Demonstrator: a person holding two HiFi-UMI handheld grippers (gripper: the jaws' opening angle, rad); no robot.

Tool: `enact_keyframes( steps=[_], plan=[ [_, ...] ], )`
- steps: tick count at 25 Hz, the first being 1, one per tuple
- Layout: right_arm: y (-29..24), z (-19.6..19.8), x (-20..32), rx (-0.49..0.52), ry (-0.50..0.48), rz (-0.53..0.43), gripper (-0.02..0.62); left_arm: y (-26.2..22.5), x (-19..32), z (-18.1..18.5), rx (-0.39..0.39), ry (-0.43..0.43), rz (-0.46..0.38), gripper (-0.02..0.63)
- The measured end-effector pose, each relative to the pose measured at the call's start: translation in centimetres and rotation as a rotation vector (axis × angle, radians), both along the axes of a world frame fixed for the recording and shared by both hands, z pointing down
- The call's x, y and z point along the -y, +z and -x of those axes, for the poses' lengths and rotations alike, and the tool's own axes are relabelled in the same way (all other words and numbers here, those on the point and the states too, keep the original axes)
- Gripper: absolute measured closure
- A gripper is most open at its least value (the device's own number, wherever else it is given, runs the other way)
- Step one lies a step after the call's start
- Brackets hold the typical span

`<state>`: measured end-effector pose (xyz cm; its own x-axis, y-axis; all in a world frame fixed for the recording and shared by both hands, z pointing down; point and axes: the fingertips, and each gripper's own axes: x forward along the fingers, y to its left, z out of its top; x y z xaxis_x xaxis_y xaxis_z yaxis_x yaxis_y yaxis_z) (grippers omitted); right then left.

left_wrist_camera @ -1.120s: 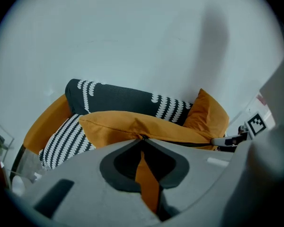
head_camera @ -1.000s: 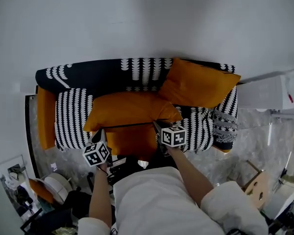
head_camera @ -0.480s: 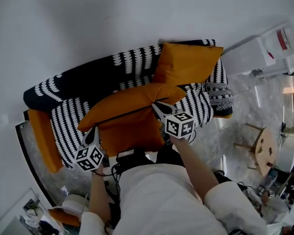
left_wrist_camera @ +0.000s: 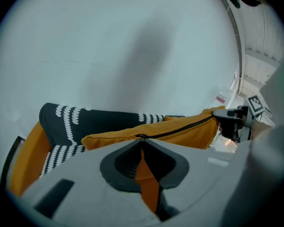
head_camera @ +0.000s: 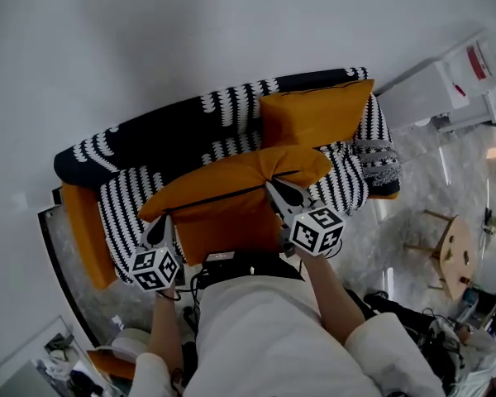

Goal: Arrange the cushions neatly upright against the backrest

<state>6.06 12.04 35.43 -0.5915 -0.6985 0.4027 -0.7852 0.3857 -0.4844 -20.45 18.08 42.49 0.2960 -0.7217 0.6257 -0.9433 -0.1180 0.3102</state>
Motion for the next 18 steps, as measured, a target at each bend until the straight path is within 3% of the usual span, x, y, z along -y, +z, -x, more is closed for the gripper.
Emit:
enact_keyframes(
  steps=[5,11,15,18],
  plan=[
    [-0.2,-0.3,-2.2,0.079,-0.052,0.008,0.569,0.0,-3.1,-0.6,0.1,-0.027,0.04,0.576],
    [-0.6,1.2,-2.6,0.121,-0.179,-0.014,0.569,-1.4,-5.9,0.0,0.311,-0.044,0.005,0.572],
    [-0.9,3.8,-2.6,0.148,-0.264,-0.01,0.569,-3.5,-7.8,2.4,0.263,-0.174,-0.043,0.574],
    [-1.3,6.2,-2.7,0.173,-0.31,-0.004,0.569,-5.1,-8.4,4.7,0.285,-0.228,-0.072,0.574]
  ],
)
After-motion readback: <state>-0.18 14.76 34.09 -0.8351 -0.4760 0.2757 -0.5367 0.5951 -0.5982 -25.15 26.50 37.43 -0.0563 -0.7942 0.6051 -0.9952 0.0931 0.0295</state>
